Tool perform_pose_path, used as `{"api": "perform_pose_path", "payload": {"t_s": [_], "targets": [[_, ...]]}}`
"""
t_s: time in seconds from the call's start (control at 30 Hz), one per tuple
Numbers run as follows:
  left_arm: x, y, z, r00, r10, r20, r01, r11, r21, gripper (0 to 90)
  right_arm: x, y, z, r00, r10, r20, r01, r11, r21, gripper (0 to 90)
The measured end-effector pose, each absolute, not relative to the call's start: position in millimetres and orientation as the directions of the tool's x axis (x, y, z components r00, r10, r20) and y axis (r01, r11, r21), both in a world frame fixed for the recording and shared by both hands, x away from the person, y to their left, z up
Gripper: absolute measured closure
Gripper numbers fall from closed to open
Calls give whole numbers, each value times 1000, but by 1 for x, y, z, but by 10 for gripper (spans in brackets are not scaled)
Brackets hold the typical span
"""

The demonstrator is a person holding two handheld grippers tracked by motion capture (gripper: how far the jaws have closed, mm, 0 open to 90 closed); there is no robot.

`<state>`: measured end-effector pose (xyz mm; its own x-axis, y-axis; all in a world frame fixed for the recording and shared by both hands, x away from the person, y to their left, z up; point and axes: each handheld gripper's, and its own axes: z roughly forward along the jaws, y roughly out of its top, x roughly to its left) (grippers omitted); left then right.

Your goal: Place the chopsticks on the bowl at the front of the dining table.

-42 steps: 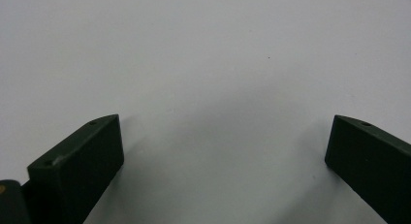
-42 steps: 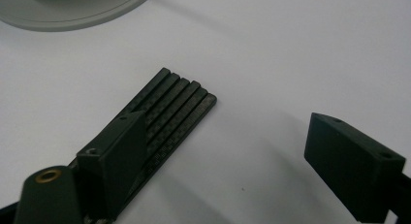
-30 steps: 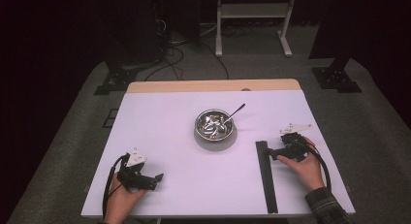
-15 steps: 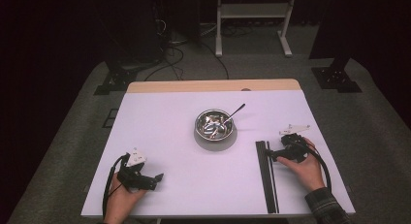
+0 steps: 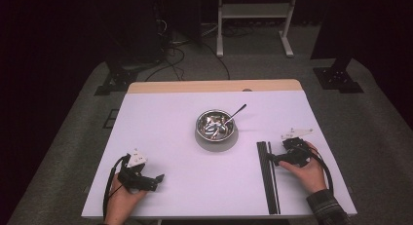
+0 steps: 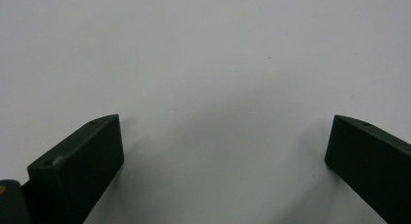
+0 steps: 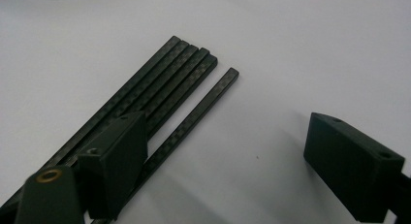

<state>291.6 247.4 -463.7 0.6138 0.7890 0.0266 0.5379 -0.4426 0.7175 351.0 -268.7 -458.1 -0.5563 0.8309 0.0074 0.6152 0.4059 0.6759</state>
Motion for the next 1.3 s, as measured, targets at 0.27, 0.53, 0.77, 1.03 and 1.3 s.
{"api": "perform_pose_path", "payload": {"t_s": [0.27, 0.53, 0.77, 1.03, 1.3], "targets": [[292, 247, -464, 613, 790, 26, 538, -442, 718, 0, 342, -268, -458, -559, 829, 10, 615, 406, 676, 140], [292, 247, -464, 613, 789, 26, 538, -442, 718, 0, 333, -268, -458, -563, 826, 9, 614, 411, 673, 140], [292, 247, -464, 613, 789, 26, 538, -442, 718, 0, 328, -267, -458, -563, 827, 10, 617, 412, 670, 140], [292, 247, -464, 614, 789, 26, 538, -442, 718, 0, 318, -267, -458, -565, 825, 10, 615, 413, 671, 139], [292, 247, -464, 613, 789, 26, 538, -442, 718, 0, 304, -267, -458, -575, 818, 7, 608, 421, 673, 139]]}}
